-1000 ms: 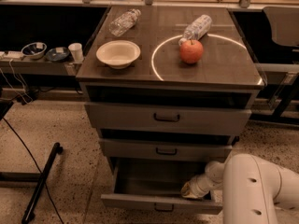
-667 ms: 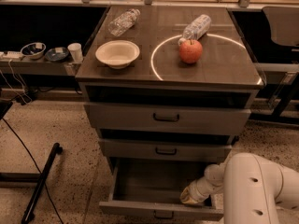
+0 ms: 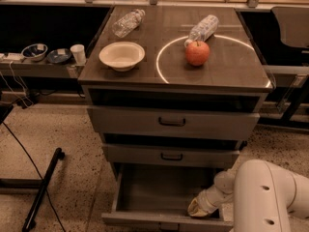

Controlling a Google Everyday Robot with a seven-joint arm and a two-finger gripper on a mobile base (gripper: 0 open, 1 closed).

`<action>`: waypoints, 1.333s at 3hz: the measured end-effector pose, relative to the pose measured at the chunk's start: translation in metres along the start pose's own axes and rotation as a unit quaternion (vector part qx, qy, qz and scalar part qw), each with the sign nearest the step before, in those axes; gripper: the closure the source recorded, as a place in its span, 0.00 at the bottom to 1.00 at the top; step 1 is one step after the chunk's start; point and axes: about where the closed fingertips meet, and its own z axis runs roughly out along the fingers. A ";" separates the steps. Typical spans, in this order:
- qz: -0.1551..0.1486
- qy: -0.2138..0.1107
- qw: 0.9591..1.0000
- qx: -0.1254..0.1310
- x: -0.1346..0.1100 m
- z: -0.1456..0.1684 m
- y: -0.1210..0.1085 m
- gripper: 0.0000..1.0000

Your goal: Open bottom drawer

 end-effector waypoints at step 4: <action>-0.006 -0.101 0.993 0.062 0.000 -0.076 0.036 0.84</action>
Offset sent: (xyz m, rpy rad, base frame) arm -0.0405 -0.0177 0.0276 0.0855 0.0760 0.0115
